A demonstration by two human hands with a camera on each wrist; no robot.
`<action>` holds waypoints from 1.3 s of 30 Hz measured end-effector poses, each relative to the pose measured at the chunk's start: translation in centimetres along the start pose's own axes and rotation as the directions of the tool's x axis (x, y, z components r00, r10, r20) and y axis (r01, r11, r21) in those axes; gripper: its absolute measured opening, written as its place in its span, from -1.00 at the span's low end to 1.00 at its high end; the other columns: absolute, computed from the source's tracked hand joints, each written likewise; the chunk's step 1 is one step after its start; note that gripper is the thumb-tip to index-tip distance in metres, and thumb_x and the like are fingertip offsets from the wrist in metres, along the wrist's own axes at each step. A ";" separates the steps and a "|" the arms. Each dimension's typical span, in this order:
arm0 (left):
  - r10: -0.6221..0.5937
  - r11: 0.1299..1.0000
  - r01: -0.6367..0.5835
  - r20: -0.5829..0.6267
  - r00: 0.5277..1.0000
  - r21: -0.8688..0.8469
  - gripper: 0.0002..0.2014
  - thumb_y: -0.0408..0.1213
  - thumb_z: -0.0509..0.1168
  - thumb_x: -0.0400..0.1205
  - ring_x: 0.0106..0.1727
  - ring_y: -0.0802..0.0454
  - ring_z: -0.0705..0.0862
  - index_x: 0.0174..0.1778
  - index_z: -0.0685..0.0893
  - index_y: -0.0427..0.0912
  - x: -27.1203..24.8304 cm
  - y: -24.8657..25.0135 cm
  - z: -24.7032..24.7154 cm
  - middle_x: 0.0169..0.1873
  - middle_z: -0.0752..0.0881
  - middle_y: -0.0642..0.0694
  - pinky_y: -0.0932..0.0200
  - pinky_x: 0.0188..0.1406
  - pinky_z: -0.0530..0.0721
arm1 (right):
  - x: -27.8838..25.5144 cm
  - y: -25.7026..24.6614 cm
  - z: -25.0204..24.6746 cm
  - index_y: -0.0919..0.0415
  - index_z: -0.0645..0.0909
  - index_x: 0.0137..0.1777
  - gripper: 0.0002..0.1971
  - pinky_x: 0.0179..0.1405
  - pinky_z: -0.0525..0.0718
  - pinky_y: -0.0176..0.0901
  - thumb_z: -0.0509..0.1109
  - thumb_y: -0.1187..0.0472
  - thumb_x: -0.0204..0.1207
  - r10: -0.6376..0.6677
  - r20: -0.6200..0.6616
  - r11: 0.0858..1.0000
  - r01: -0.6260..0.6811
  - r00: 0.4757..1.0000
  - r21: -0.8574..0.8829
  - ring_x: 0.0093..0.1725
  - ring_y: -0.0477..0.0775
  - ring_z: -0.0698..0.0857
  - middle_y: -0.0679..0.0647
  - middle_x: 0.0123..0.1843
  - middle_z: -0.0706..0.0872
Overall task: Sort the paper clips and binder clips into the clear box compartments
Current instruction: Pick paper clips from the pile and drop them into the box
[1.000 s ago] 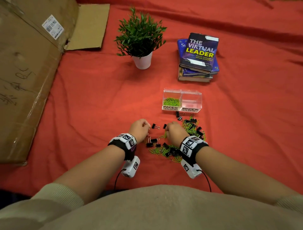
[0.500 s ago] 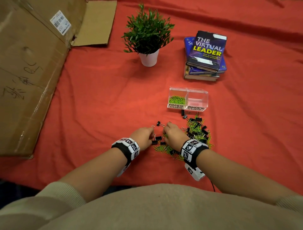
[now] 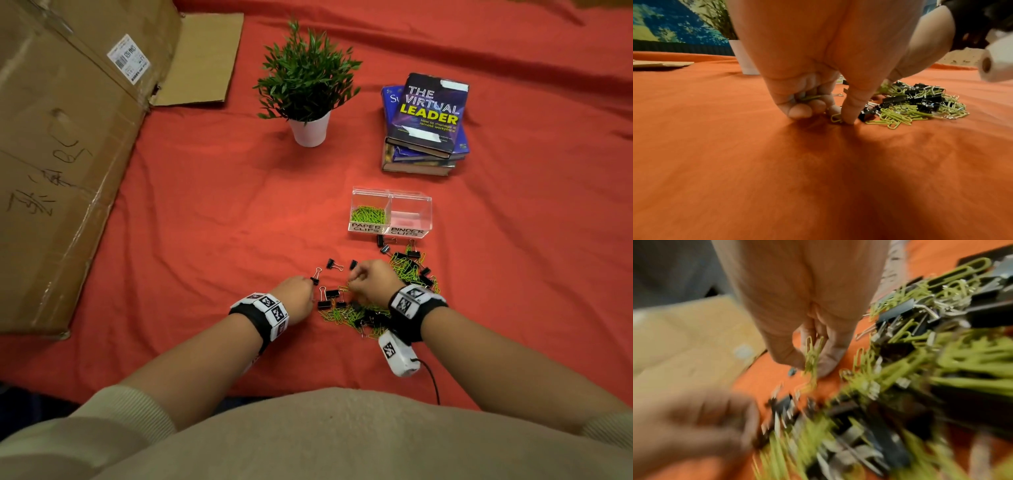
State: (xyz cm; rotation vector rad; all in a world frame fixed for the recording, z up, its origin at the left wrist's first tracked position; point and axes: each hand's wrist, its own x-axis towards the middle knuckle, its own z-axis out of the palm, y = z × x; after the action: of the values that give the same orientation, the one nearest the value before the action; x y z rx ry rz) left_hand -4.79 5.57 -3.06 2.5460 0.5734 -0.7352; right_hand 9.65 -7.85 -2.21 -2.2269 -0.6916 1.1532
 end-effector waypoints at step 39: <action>0.053 0.980 -0.118 -0.366 0.929 -0.159 -0.90 -0.33 0.20 0.58 -0.04 -0.03 0.63 -0.12 0.62 -0.13 6.5 7.0 -9.4 -0.11 0.66 -0.04 0.11 -0.08 0.60 | -2.6 3.4 -4.7 0.10 0.66 0.21 -0.72 0.14 0.55 -0.03 0.32 0.20 0.53 -0.307 0.245 0.631 0.389 0.920 -0.671 0.20 0.13 0.42 0.07 0.17 0.57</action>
State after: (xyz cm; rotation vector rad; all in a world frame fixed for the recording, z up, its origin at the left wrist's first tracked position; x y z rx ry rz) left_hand 7.43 6.25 2.37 2.5288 0.6073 -0.1712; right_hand 12.95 -13.12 -0.65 -2.4423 -1.7947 0.8825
